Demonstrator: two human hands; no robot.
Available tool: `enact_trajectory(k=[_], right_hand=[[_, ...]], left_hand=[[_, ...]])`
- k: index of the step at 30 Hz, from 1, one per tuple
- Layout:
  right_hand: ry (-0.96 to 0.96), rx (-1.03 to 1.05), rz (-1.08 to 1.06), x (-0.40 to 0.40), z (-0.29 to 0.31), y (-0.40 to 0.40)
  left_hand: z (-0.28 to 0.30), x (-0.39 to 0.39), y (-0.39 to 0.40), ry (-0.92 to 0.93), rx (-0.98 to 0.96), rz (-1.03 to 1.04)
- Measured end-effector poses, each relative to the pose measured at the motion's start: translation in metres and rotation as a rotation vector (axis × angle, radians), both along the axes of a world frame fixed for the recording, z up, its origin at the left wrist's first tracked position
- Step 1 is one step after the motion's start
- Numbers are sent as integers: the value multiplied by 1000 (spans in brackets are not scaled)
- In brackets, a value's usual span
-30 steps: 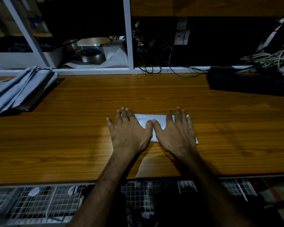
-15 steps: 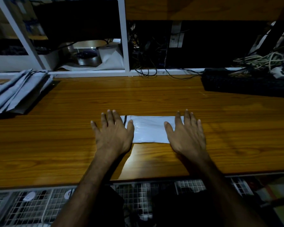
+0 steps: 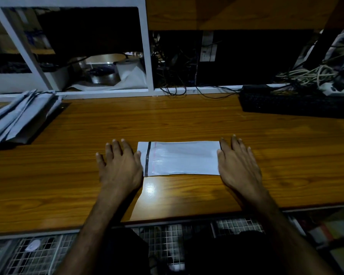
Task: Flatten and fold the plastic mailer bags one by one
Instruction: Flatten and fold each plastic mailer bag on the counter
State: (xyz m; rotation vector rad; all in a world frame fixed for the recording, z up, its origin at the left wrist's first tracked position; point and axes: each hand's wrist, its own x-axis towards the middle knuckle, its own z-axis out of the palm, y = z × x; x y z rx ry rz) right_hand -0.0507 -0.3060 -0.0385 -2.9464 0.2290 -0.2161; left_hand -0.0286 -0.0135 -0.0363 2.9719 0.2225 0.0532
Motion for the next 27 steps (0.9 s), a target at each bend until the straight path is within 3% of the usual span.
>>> enact_trajectory(k=[9, 15, 20, 27], right_hand=[[-124, 140, -37, -6, 16, -1], [-155, 266, 75, 15, 31, 50], [-96, 262, 213, 42, 20, 83], [-34, 46, 253, 44, 1, 79]], left_hand=[[15, -5, 8, -167, -58, -80], [32, 15, -51, -261, -125, -304], [22, 30, -92, -214, -118, -391], [-3, 30, -90, -164, 43, -407]])
